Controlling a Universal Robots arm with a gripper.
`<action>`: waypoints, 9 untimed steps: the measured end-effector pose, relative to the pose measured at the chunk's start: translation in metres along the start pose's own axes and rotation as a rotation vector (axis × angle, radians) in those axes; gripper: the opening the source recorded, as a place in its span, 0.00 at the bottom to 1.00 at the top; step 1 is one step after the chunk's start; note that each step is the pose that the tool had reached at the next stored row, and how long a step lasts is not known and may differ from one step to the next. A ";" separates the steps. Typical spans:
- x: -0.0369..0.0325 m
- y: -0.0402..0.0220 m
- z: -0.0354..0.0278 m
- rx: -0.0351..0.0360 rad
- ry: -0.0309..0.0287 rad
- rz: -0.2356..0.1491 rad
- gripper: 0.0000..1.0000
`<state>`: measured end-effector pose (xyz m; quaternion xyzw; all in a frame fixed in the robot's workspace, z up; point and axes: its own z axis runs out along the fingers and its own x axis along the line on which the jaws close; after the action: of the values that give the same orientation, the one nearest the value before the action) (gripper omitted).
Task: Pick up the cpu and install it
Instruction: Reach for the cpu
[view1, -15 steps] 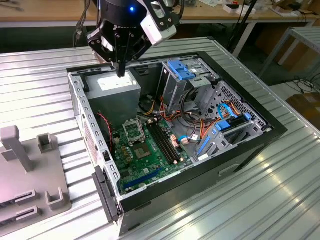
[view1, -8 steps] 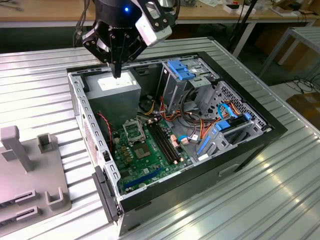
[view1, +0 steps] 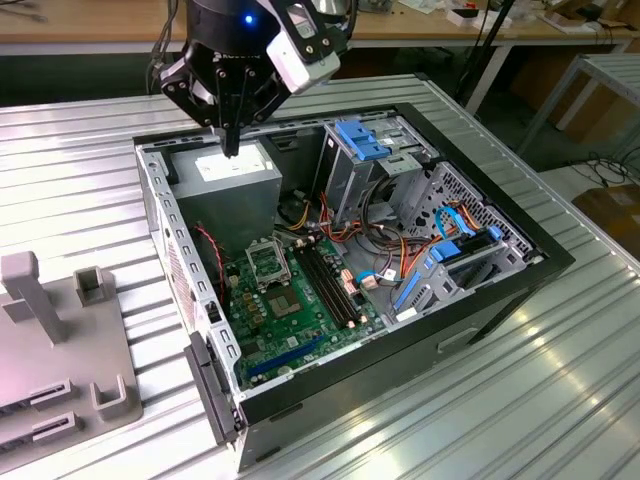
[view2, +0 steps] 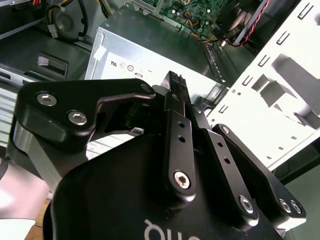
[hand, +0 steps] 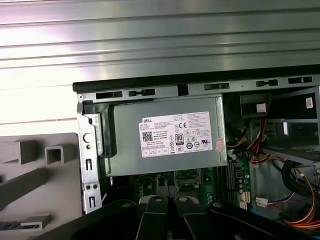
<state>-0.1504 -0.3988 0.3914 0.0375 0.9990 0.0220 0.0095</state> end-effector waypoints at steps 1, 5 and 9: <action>0.0004 0.0000 0.0000 0.0000 0.0001 0.000 0.12; 0.0024 -0.0002 0.0002 0.0000 0.0005 0.000 0.12; 0.0045 -0.0004 0.0005 0.0001 0.0011 0.000 0.12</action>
<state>-0.1549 -0.3988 0.3909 0.0375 0.9990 0.0220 0.0090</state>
